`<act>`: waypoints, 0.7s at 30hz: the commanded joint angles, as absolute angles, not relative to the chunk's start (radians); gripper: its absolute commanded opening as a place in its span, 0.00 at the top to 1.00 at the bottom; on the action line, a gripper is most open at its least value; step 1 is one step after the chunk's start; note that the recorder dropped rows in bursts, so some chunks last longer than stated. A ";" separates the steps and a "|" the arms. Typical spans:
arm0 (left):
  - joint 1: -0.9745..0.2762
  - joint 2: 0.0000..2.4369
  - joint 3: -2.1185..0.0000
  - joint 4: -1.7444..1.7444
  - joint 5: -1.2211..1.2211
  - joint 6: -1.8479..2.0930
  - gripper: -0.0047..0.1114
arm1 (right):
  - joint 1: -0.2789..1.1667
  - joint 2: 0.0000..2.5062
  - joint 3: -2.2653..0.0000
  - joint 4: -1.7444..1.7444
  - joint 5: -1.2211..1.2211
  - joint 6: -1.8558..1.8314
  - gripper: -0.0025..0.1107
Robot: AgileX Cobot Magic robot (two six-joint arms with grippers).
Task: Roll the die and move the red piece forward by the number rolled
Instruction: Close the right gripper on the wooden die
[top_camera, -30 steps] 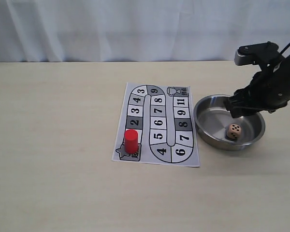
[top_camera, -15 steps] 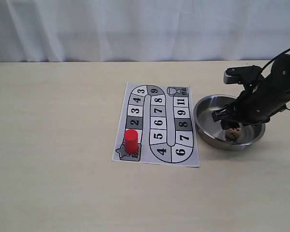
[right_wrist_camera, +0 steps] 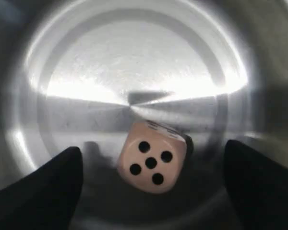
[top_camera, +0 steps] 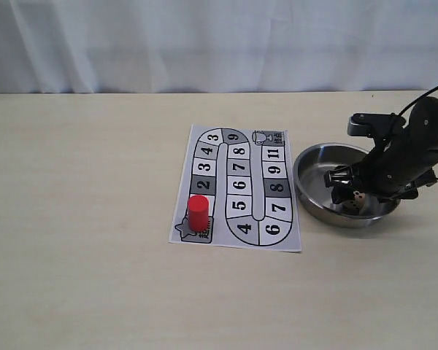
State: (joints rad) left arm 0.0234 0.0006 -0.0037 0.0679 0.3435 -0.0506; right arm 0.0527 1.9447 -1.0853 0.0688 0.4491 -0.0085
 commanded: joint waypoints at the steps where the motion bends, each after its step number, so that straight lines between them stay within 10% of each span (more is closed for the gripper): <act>1: 0.024 0.000 0.000 0.067 0.330 -0.057 0.96 | 0.049 1.952 -1.093 0.070 0.429 -0.006 0.31; 21: 0.024 0.000 0.000 0.067 0.330 -0.057 0.96 | 0.049 1.953 -1.093 0.096 0.394 -0.006 0.31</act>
